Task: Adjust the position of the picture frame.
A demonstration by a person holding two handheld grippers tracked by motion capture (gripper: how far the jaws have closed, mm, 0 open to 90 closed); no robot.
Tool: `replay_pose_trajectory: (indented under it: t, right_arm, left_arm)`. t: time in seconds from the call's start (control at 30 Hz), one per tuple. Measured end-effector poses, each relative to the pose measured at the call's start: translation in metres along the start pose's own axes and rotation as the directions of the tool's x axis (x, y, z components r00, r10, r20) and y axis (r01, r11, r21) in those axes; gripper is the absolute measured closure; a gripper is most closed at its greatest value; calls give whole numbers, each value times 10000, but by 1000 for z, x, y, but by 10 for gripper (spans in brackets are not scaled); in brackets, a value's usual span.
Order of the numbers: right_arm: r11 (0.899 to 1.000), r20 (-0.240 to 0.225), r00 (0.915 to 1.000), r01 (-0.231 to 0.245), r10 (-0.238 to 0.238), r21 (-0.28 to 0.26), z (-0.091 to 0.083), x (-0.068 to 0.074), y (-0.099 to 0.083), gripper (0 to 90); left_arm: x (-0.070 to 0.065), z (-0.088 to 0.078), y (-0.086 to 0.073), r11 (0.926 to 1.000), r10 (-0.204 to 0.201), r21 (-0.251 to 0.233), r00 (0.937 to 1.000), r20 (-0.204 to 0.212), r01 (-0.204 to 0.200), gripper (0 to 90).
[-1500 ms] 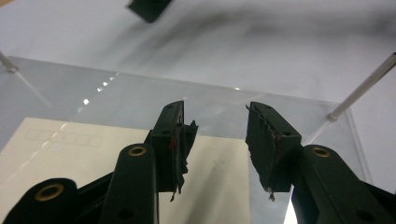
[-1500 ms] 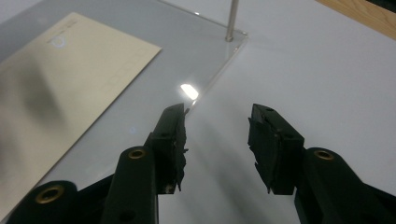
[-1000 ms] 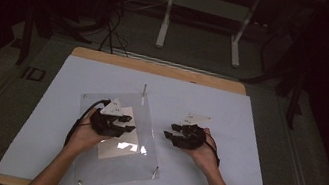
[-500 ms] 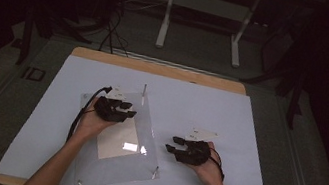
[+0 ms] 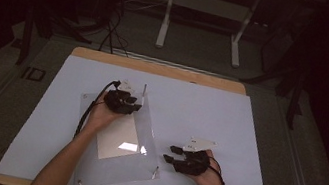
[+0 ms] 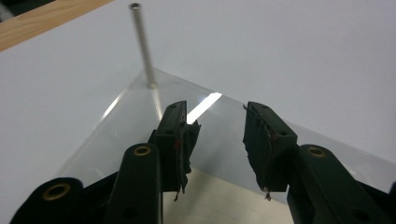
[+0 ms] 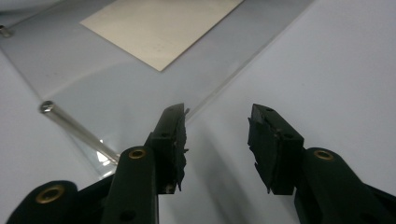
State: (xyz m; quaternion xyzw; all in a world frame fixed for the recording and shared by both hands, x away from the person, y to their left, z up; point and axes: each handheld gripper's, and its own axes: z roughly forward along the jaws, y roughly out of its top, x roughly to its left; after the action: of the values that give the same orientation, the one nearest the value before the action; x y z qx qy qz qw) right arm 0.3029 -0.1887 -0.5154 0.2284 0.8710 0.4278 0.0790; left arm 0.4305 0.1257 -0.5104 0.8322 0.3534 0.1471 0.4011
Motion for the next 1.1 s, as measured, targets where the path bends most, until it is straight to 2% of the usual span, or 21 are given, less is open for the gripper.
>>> replay_pose_trajectory:
  t: [0.03, 0.17, 0.23, 0.4, 0.43, 0.5, 0.57, 0.6, 0.63, 0.67, 0.7, 0.77, 0.83, 0.9, 1.03, 1.1]
  right_arm:
    - [10000, 0, 10000, 0, 0, 0, 0, 0, 0, 556]
    - [9998, -227, 9996, 169, -172, -118, -4, 6, -3, 565]
    - [9997, -266, 9994, 198, -201, -125, -5, 7, -4, 571]
    - [9988, -760, 9961, 429, -446, -239, -11, 16, -7, 584]
    - [9984, -901, 9945, 524, -542, -221, -11, 17, -7, 584]
    - [9976, -1467, 9867, 684, -696, -132, -9, 18, -11, 579]
    - [9970, -1642, 9834, 775, -771, -41, -8, 19, -12, 576]
    - [9937, -2031, 9732, 1120, -1083, 71, -4, 23, -13, 573]
    - [9926, -2138, 9698, 1215, -1171, 77, -3, 25, -13, 572]
    - [9926, -2138, 9698, 1215, -1171, 77, -3, 25, -13, 572]
    - [9899, -2160, 9665, 1418, -1387, -10, 0, 30, -11, 583]
    - [9898, -2105, 9673, 1412, -1416, -174, 2, 32, -8, 608]
    - [9902, -1976, 9703, 1364, -1399, -310, 7, 35, -5, 650]
    - [9881, -1702, 9733, 1512, -1539, -290, 13, 37, -4, 697]
    - [9850, -1807, 9684, 1664, -1721, -464, 16, 42, -5, 830]
    - [9839, -1628, 9705, 1721, -1776, -480, 16, 45, -6, 842]
  left_arm:
    - [4, 4, 1, 9996, -271, -55, 9996, -77, 271, 604]
    - [10, 9, 0, 9978, -653, -138, 9977, -206, 650, 608]
    - [13, 11, -2, 9970, -771, -100, 9967, -236, 769, 608]
    - [17, 15, -6, 9970, -743, 206, 9965, -392, 752, 624]
    - [18, 16, -6, 9969, -739, 231, 9964, -425, 749, 624]
    - [19, 17, -6, 9961, -845, 207, 9954, -450, 855, 624]
    - [19, 17, -6, 9960, -873, 176, 9953, -414, 881, 624]
    - [19, 18, -4, 9960, -876, 170, 9955, -367, 883, 624]
    - [19, 19, -3, 9964, -821, 202, 9959, -371, 829, 625]
    - [19, 19, -3, 9964, -821, 202, 9959, -371, 829, 625]
    - [20, 21, 0, 9966, -744, 315, 9964, -402, 757, 625]
    - [20, 23, 1, 9963, -796, 299, 9960, -406, 808, 625]
    - [20, 25, 3, 9964, -797, 241, 9960, -417, 807, 627]
    - [20, 26, 3, 9958, -854, 291, 9956, -379, 865, 629]
    - [21, 29, 4, 9951, -907, 353, 9952, -376, 920, 631]
    - [22, 31, 5, 9948, -934, 383, 9949, -381, 949, 632]
